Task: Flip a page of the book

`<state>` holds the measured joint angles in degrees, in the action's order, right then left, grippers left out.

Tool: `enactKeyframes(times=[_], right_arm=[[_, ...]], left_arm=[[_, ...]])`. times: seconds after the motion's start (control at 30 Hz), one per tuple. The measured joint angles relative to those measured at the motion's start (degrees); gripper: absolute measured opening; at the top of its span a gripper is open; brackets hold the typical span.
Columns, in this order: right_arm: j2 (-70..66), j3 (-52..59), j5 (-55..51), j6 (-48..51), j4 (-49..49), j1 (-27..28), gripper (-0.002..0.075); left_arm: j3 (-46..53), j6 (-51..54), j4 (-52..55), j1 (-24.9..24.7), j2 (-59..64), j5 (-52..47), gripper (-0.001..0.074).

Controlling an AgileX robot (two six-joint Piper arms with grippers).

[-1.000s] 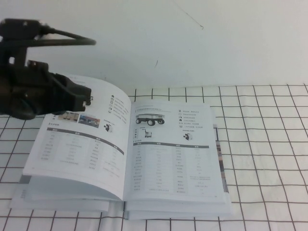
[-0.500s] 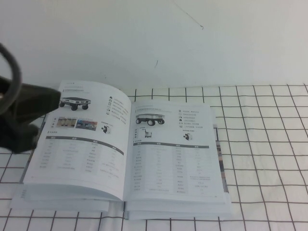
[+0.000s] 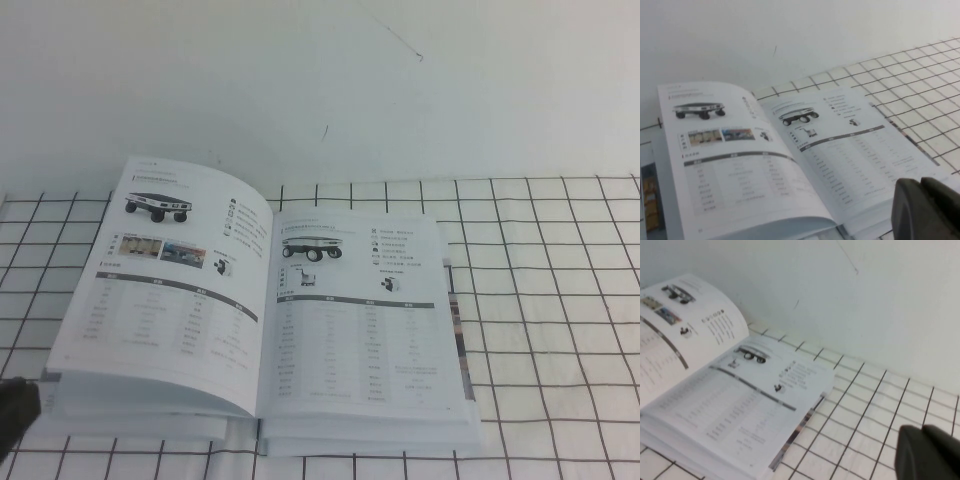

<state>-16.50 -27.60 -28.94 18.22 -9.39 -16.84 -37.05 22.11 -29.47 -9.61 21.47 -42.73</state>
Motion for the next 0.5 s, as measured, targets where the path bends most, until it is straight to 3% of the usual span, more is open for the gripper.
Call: enactKeyframes(times=[0.27, 0.5], right_arm=[[0.09, 5.51, 3.44, -0.13, 0.6, 0.0, -0.0002], [0.09, 8.14, 3.12, -0.13, 1.93, 0.0, -0.0002]], left_arm=[[16.59, 0.23, 0.35, 0.0, -4.61, 12.26, -0.0002], [23.41, 0.36, 0.23, 0.0, -4.61, 14.89, -0.0002]])
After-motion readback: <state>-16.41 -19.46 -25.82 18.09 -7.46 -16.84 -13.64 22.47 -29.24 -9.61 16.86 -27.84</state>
